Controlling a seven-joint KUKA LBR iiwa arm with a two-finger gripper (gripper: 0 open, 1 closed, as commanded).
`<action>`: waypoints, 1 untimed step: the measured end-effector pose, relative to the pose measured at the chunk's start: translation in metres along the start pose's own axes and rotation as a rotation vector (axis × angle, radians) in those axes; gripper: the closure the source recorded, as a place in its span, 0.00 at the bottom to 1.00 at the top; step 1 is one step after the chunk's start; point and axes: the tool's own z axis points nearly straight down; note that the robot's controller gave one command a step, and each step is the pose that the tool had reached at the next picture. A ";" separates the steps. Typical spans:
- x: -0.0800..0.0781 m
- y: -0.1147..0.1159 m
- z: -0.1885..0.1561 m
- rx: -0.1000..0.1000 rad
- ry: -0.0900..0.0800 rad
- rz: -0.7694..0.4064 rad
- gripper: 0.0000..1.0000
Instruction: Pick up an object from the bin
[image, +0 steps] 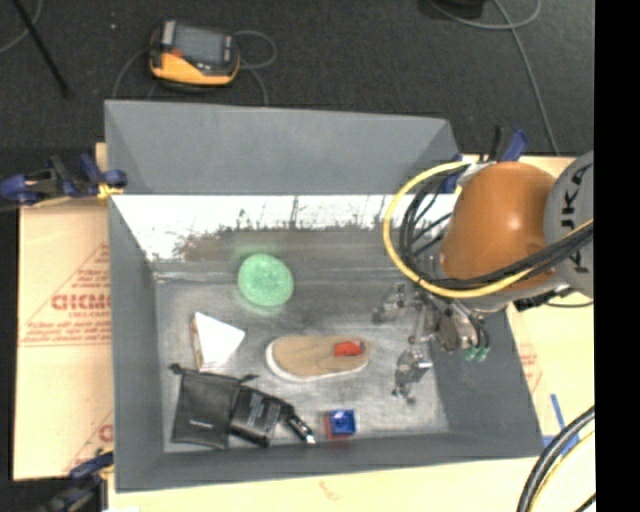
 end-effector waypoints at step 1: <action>-0.039 0.023 0.105 -0.002 -0.002 -0.014 1.00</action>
Offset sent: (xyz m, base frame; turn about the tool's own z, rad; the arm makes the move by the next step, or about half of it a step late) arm 0.0000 0.0000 0.0000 0.0000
